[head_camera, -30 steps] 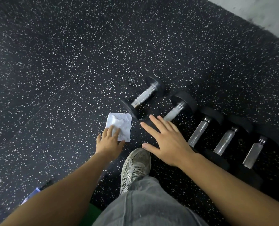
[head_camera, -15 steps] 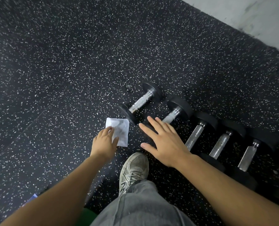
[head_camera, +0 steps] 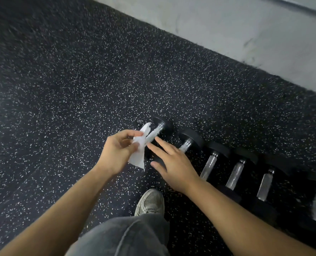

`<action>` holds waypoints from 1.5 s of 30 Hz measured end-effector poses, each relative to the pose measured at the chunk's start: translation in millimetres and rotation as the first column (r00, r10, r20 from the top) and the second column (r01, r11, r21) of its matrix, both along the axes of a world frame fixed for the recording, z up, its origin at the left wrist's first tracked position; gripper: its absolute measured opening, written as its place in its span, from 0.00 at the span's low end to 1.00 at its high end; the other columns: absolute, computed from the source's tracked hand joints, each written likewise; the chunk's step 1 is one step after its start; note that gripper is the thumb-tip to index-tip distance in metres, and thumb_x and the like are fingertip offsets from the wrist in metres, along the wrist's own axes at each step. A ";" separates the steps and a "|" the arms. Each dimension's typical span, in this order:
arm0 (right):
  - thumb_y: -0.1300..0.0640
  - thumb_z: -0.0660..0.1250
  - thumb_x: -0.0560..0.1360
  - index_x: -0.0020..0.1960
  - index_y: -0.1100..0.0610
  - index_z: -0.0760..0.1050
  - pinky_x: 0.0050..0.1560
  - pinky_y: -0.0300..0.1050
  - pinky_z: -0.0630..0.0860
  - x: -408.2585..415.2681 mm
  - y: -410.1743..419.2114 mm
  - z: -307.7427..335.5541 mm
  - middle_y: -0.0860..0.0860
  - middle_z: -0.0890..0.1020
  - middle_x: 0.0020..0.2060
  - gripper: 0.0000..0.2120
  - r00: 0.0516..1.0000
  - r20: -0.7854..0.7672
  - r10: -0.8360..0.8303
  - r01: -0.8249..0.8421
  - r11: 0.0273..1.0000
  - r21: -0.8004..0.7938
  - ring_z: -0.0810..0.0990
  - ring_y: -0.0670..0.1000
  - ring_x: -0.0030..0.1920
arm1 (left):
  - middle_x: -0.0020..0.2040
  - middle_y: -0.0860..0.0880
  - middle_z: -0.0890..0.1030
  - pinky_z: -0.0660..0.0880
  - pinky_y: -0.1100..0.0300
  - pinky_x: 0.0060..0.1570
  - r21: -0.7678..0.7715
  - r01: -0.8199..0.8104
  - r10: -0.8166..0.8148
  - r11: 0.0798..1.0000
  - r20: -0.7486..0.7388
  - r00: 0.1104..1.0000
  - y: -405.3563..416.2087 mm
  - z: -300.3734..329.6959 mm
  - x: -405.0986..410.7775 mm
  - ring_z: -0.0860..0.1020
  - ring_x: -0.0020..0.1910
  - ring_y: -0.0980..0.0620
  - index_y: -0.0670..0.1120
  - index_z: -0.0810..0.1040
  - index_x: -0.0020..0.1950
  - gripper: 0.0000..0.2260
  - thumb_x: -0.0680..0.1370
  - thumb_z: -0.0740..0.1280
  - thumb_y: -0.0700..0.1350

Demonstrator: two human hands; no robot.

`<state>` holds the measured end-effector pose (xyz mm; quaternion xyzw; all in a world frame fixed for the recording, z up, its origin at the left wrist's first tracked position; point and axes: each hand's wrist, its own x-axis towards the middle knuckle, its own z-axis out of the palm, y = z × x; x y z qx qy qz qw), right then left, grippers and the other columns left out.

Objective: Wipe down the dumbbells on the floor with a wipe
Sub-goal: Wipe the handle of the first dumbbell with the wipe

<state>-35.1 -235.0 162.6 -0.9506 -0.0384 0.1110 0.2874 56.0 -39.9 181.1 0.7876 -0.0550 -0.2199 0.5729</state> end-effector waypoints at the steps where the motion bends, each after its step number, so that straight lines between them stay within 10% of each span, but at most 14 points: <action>1: 0.46 0.59 0.86 0.83 0.42 0.56 0.79 0.51 0.57 -0.1 1.1 0.5 0.45 0.56 0.83 0.27 0.998 0.026 -0.050 0.048 0.997 0.059 0.57 0.50 0.81 | 0.43 0.54 0.85 0.80 0.54 0.44 -0.045 0.001 -0.001 0.999 -0.010 1.000 -6.0 5.4 2.9 0.82 0.41 0.51 0.53 0.85 0.55 0.15 0.79 0.71 0.32; 8: 0.50 0.60 0.86 0.79 0.35 0.59 0.65 0.36 0.73 17.0 -6.9 -25.6 0.32 0.75 0.63 0.25 0.927 -0.163 -0.337 0.366 0.727 0.581 0.76 0.32 0.60 | 0.41 0.57 0.83 0.74 0.68 0.33 -0.298 -0.041 0.007 0.954 -0.115 0.993 -54.3 -1.0 15.7 0.78 0.34 0.62 0.41 0.79 0.55 0.15 0.78 0.63 0.23; 12: 0.48 0.58 0.87 0.78 0.38 0.66 0.64 0.49 0.80 35.4 -9.0 -44.2 0.46 0.81 0.67 0.20 0.808 -0.492 -0.324 0.577 0.270 0.771 0.82 0.48 0.64 | 0.43 0.59 0.83 0.76 0.67 0.36 -0.195 0.041 -0.047 0.980 -0.026 0.999 -63.2 -24.9 31.6 0.80 0.37 0.61 0.44 0.81 0.54 0.16 0.78 0.66 0.24; 16: 0.57 0.65 0.85 0.77 0.49 0.71 0.66 0.54 0.79 56.8 -14.5 -67.2 0.49 0.84 0.63 0.21 0.774 -0.525 -0.354 0.603 0.158 0.782 0.83 0.51 0.64 | 0.44 0.56 0.85 0.79 0.62 0.45 -0.069 0.036 -0.030 0.997 0.075 0.997 -64.9 -53.9 44.4 0.81 0.42 0.57 0.48 0.82 0.54 0.13 0.78 0.71 0.30; 21: 0.63 0.68 0.82 0.68 0.54 0.81 0.64 0.52 0.80 79.5 -33.2 -105.0 0.47 0.87 0.58 0.16 0.749 -0.417 -0.515 0.636 0.384 0.669 0.84 0.48 0.60 | 0.45 0.60 0.83 0.69 0.70 0.41 0.183 -0.001 -0.035 0.983 0.193 0.981 -68.0 -94.1 50.1 0.76 0.37 0.67 0.54 0.82 0.52 0.10 0.78 0.74 0.38; 27: 0.64 0.67 0.80 0.62 0.51 0.85 0.51 0.37 0.78 91.7 -59.1 -136.4 0.41 0.87 0.49 0.15 0.759 -0.251 -0.600 0.647 0.655 0.390 0.83 0.39 0.47 | 0.55 0.66 0.80 0.72 0.48 0.66 0.375 -0.073 -0.055 0.924 0.320 0.946 -64.2 -131.3 57.0 0.76 0.61 0.59 0.60 0.81 0.55 0.10 0.77 0.77 0.51; 31: 0.63 0.67 0.80 0.65 0.47 0.82 0.49 0.39 0.78 99.4 -47.3 -145.4 0.38 0.83 0.53 0.17 0.797 0.010 -0.604 0.566 0.752 0.338 0.78 0.40 0.40 | 0.65 0.60 0.74 0.65 0.52 0.72 0.410 -0.185 0.035 0.893 0.346 0.937 -50.1 -148.8 49.9 0.68 0.68 0.58 0.55 0.77 0.68 0.24 0.74 0.79 0.53; 41: 0.56 0.62 0.84 0.76 0.40 0.70 0.55 0.57 0.79 117.6 -19.1 -174.6 0.47 0.79 0.60 0.22 0.930 0.020 -0.368 0.361 0.921 0.147 0.82 0.55 0.54 | 0.69 0.59 0.76 0.67 0.62 0.70 0.332 -0.164 0.108 0.929 0.183 0.977 -26.0 -171.6 30.9 0.75 0.68 0.59 0.56 0.69 0.78 0.33 0.74 0.77 0.53; 45: 0.57 0.60 0.86 0.76 0.43 0.71 0.62 0.49 0.78 117.5 -14.4 -179.1 0.45 0.80 0.67 0.21 0.933 -0.034 -0.359 0.359 0.916 0.178 0.80 0.51 0.62 | 0.72 0.59 0.75 0.67 0.61 0.72 0.304 -0.173 0.127 0.937 0.163 0.978 -26.8 -173.2 26.5 0.74 0.71 0.58 0.56 0.68 0.79 0.35 0.74 0.78 0.52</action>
